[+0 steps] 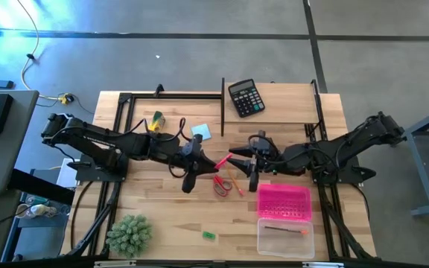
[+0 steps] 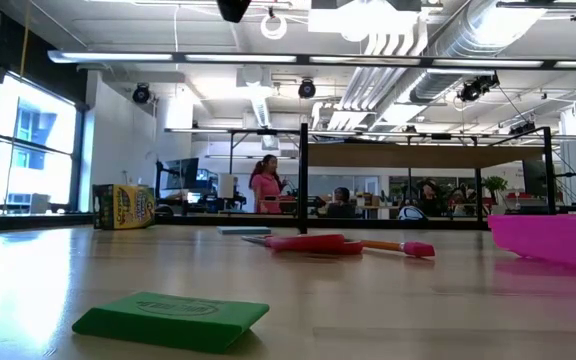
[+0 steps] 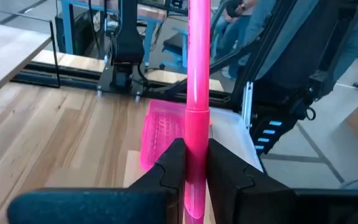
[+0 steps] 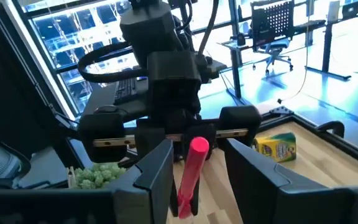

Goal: Pack school essentials
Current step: Put the pink pen into the supply box

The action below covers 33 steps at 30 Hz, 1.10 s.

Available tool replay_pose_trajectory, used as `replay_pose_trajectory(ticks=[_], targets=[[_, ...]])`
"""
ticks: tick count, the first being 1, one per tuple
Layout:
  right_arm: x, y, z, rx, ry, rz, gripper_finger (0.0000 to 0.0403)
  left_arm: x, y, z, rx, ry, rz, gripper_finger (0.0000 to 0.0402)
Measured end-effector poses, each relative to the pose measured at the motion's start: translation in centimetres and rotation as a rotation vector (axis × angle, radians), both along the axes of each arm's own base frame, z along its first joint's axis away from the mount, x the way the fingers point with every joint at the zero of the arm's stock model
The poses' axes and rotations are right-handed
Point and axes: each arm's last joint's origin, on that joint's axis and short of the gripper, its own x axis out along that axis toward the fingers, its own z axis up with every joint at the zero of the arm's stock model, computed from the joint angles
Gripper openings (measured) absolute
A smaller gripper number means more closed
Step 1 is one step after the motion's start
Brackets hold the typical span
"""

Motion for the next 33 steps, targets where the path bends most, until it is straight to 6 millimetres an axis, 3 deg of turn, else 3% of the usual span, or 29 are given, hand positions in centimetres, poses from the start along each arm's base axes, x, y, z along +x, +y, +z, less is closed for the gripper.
replay_pose_trajectory(ticks=[13,25,33], targets=[[0.88,-0.10,-0.25,0.064,-0.038,-0.010,0.0134,0.10,0.07,0.36,0.013,-0.038,0.022,0.0035],[0.99,-0.09,-0.33,0.057,-0.036,-0.008,0.0015,0.10,0.21,0.35,0.014,-0.037,0.028,0.0035],[0.99,-0.10,-0.36,0.064,-0.035,-0.009,0.0019,0.09,0.24,0.31,0.005,-0.032,0.032,0.0055]])
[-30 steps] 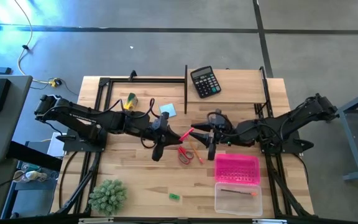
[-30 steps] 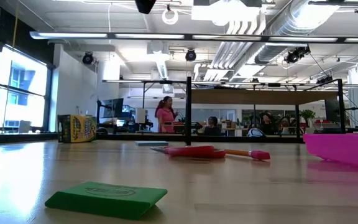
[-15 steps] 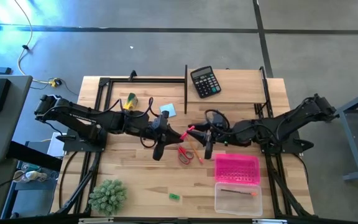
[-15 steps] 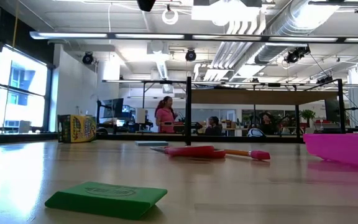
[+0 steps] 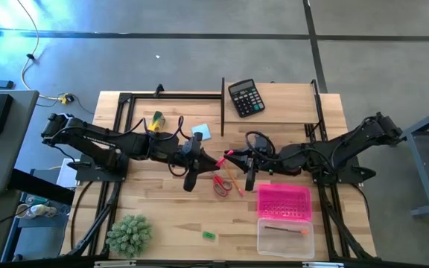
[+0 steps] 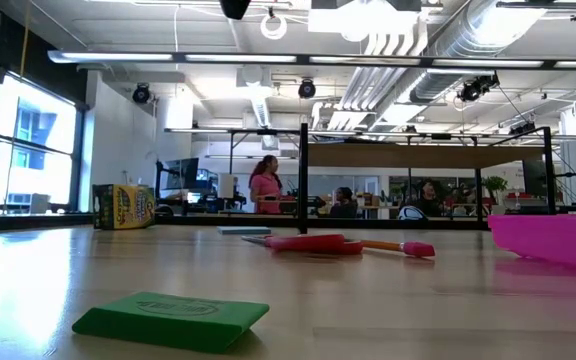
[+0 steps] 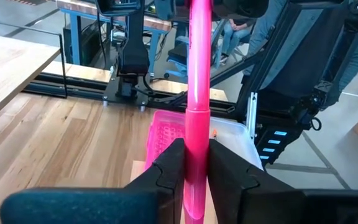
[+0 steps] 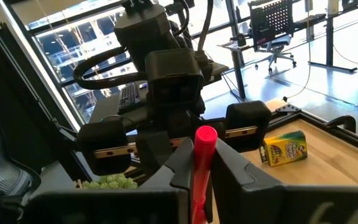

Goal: Pack school essentials
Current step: Put the pink pen into the supply box

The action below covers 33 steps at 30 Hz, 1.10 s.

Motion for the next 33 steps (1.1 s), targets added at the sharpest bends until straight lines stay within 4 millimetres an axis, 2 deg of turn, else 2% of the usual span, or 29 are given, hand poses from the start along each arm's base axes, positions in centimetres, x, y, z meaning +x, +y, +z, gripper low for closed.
replay_pose_trajectory(ticks=[7,12,19,25,33], targets=[[0.0,0.0,-0.3,0.007,0.030,-0.002,0.0010,0.0,0.0,-0.2,-0.019,0.018,-0.006,0.0086],[-0.1,0.0,-1.1,0.039,0.095,-0.007,0.0012,-0.2,-0.1,-0.8,-0.020,0.083,-0.020,0.0126],[-1.0,0.2,-2.2,0.190,0.232,0.075,0.0012,-0.8,0.1,-2.0,-0.029,0.221,0.022,0.0178],[-1.8,0.8,-3.4,0.369,0.407,0.232,0.0012,-1.1,0.5,-2.6,-0.064,0.288,0.067,0.0185],[-3.0,2.6,-4.2,0.488,0.562,0.375,0.0012,-1.2,1.3,-2.8,-0.070,0.320,0.103,0.0177]])
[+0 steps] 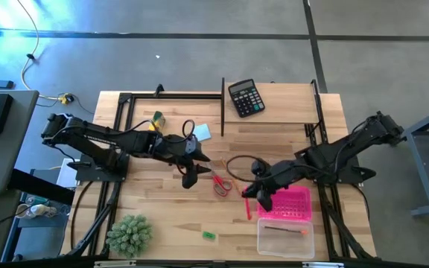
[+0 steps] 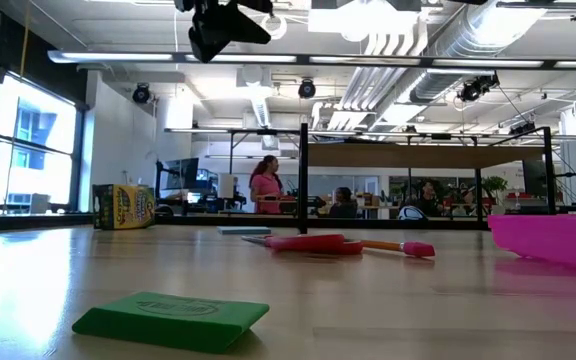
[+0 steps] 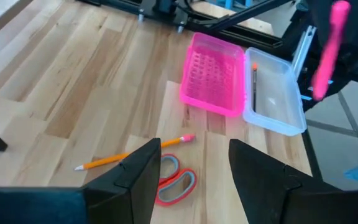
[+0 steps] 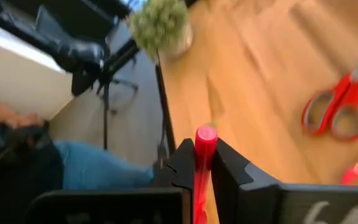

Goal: Pack school essentials
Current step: Put the pink pen into the supply box

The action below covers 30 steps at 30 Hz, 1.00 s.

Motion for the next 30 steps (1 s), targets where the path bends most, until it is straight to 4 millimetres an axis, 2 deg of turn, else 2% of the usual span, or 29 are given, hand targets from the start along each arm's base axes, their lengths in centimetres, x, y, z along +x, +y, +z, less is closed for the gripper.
replay_pose_trajectory(ticks=[8,15,19,30], targets=[[-1.9,1.6,-1.3,0.114,0.250,0.119,0.0012,0.0,0.6,0.0,0.000,0.002,0.020,0.0175],[-3.7,2.7,-2.3,0.103,0.428,0.173,0.0012,0.0,1.2,0.0,0.002,0.002,0.043,0.0174],[-3.8,3.7,-3.3,0.070,0.477,0.197,0.0012,0.0,1.6,0.0,-0.015,0.000,0.073,0.0174],[-2.9,6.6,-7.5,0.016,0.671,0.314,0.0012,-0.1,2.5,0.0,-0.014,0.000,0.104,0.0174]])
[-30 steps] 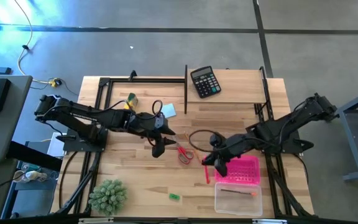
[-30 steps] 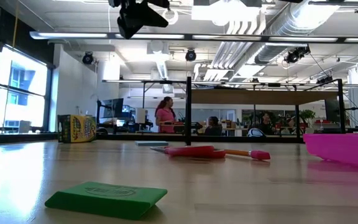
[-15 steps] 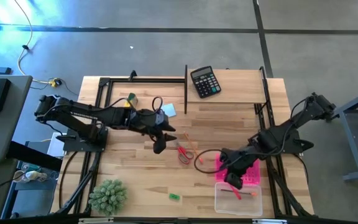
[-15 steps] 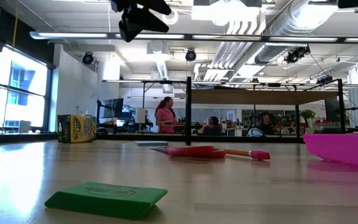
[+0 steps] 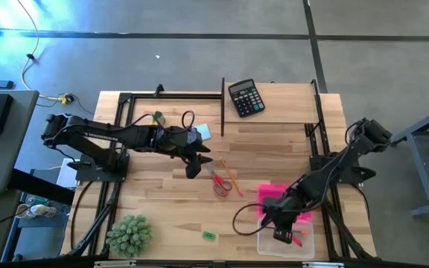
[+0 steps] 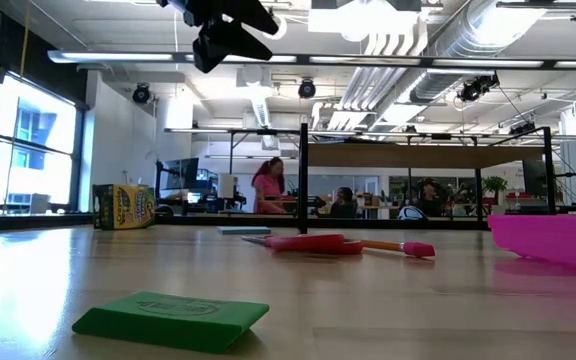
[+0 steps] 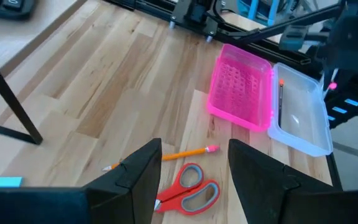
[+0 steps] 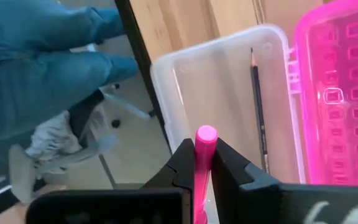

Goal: Pack school essentials
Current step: Put the pink pen into the supply box, then put the yellow pencil into the supply box

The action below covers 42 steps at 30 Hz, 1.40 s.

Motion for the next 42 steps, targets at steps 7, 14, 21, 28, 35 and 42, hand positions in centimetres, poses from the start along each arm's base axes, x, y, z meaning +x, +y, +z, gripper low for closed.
replay_pose_trajectory(ticks=[7,14,21,28,35,42], targets=[[0.8,1.2,-2.5,-0.060,0.033,0.057,0.0012,0.0,0.4,0.0,0.008,0.001,0.008,0.0174],[1.3,1.8,-4.8,-0.105,0.087,0.103,0.0012,0.0,0.4,0.0,0.023,0.003,0.013,0.0174],[1.6,2.0,-6.0,-0.129,0.115,0.115,0.0014,0.0,0.4,0.0,0.024,0.003,0.015,0.0174],[1.7,2.1,-6.2,-0.133,0.113,0.121,0.0074,0.0,0.4,0.0,0.024,0.003,0.015,0.0174],[2.0,2.4,-6.1,-0.097,0.087,0.103,0.0133,-0.1,0.4,-0.1,0.025,0.010,0.014,0.0174],[2.1,2.1,-4.1,-0.084,0.006,-0.049,0.0138,-0.7,0.3,-0.8,0.013,0.114,-0.035,0.0174]])
